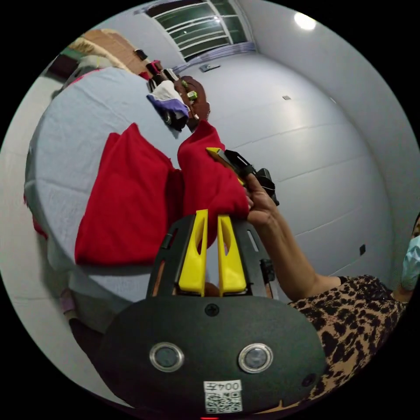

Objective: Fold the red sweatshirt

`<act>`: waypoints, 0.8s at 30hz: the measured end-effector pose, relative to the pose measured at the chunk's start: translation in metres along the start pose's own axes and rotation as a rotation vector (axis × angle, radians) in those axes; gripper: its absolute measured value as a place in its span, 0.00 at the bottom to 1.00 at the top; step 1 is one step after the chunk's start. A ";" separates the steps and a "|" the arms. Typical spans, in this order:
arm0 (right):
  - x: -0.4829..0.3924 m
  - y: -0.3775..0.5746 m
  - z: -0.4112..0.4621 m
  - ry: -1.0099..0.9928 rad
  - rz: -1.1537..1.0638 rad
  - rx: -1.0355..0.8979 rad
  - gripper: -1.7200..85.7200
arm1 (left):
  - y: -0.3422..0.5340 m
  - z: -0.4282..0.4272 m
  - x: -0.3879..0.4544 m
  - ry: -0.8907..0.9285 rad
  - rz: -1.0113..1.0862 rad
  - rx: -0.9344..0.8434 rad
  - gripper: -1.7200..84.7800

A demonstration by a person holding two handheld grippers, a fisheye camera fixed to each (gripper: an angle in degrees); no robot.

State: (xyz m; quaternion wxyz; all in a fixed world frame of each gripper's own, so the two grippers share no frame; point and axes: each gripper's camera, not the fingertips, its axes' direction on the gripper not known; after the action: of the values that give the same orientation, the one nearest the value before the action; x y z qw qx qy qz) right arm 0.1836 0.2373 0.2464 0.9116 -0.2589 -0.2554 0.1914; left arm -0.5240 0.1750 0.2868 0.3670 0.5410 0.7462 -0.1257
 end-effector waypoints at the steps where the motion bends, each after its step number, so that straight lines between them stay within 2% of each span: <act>1: -0.007 0.002 0.012 0.028 -0.009 -0.010 0.10 | -0.006 -0.010 -0.001 0.011 -0.023 0.006 0.03; 8: -0.031 0.009 0.085 0.176 -0.063 -0.125 0.11 | -0.035 -0.058 -0.017 0.018 -0.186 0.001 0.04; 11: -0.042 0.020 0.081 0.139 -0.153 -0.094 0.10 | -0.042 -0.078 -0.020 0.028 -0.251 0.006 0.04; 17: -0.037 0.081 0.021 0.257 -0.354 0.008 0.13 | -0.066 -0.116 0.007 0.089 -0.197 -0.012 0.07; 24: 0.019 0.201 0.013 0.457 -0.288 0.070 0.14 | -0.100 -0.154 0.040 0.131 -0.130 -0.019 0.14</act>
State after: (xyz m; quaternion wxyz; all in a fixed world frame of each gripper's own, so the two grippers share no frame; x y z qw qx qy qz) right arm 0.1481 0.4111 0.1483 0.9719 -0.2248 -0.0704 0.0049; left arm -0.6825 0.2549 0.3462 0.3136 0.4952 0.8032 -0.1064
